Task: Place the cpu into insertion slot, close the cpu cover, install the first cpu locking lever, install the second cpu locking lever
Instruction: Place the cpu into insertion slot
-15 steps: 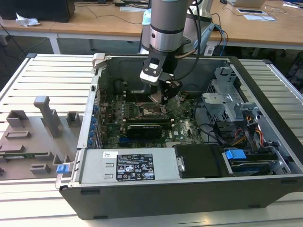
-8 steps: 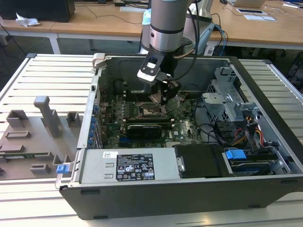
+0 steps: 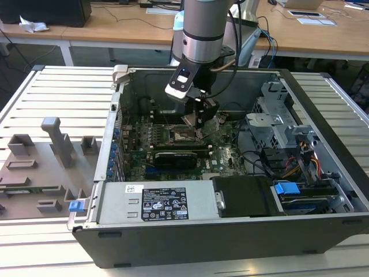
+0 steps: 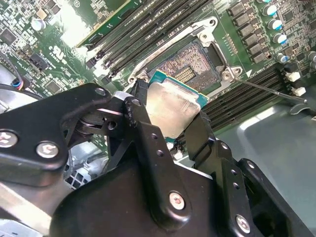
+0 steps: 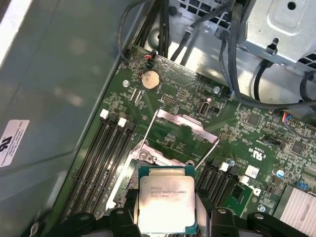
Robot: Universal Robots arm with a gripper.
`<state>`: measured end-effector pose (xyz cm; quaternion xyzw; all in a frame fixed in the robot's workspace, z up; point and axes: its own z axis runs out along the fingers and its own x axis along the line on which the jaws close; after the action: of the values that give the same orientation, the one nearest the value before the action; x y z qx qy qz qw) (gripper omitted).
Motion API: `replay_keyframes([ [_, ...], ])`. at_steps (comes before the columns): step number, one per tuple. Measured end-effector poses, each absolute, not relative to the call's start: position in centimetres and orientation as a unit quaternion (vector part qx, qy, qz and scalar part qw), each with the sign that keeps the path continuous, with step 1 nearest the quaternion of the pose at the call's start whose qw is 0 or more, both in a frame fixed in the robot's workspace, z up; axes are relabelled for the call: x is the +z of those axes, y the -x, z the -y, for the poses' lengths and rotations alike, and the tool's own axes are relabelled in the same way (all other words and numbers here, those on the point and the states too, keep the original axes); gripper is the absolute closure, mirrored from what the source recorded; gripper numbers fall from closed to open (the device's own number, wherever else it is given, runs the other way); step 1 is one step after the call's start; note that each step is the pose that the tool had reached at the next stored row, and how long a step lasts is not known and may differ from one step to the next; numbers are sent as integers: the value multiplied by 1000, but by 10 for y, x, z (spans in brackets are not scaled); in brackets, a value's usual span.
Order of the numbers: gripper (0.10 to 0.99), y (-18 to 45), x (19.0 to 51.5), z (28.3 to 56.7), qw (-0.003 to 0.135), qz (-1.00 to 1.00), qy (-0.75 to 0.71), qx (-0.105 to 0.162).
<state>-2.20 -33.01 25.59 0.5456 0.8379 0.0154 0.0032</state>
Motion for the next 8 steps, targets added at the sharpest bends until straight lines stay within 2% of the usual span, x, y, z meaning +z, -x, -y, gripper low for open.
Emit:
replay_keyframes([
  [8,545,22,256,330,5,-815,-579,13],
])
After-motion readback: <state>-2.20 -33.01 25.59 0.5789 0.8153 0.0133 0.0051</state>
